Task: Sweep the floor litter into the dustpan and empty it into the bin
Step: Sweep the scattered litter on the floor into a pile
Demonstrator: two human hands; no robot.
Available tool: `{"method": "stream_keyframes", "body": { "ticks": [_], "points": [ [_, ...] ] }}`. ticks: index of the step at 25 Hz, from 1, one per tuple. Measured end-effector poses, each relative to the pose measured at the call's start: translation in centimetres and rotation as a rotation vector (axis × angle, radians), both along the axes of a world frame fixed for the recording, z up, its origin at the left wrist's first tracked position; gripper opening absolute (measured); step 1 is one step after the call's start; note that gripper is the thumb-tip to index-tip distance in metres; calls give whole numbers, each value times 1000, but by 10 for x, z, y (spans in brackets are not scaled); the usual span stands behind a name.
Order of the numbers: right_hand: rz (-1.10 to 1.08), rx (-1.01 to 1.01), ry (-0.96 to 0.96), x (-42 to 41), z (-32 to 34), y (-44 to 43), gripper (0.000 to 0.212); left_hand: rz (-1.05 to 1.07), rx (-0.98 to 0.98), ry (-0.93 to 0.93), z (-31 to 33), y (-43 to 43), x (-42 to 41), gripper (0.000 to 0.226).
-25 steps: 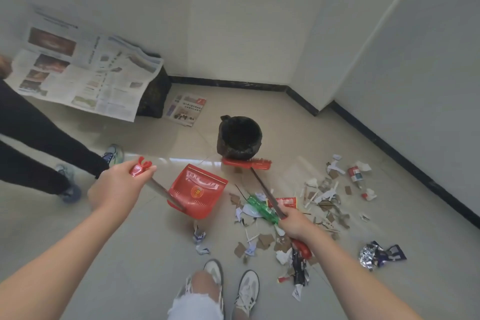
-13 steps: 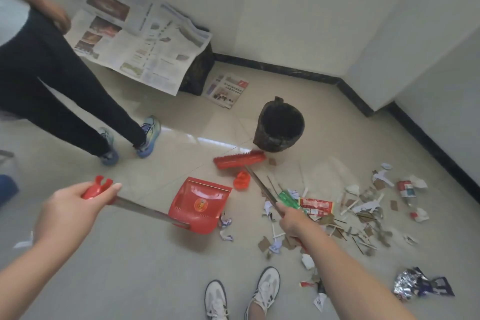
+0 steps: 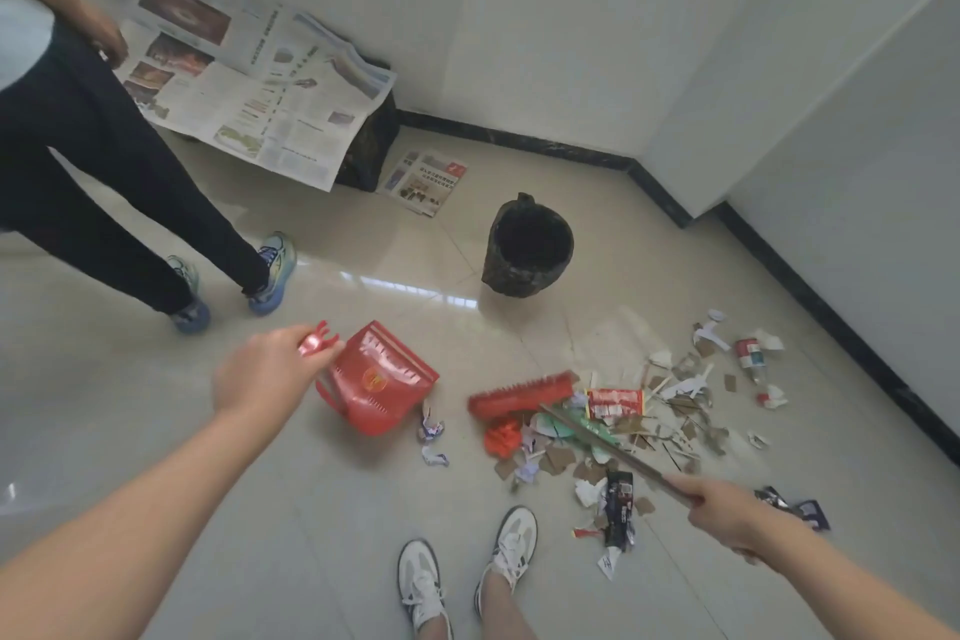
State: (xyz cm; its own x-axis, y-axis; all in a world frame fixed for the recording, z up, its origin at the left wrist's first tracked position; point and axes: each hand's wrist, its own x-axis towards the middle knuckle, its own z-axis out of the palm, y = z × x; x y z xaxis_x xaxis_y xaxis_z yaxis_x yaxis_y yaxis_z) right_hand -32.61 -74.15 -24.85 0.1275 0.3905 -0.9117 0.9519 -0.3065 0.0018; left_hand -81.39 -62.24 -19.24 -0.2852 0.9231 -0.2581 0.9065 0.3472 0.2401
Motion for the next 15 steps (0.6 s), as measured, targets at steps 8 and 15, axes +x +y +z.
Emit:
{"method": "stream_keyframes", "body": {
  "ticks": [8, 15],
  "points": [
    [202, 124, 23, -41, 22, -40, 72, -74, 115, -72, 44, 52, 17, 38],
    [267, 121, 123, -162, -47, -8, 58, -150, 227, -72, 45, 56, 34, 41]
  ]
}}
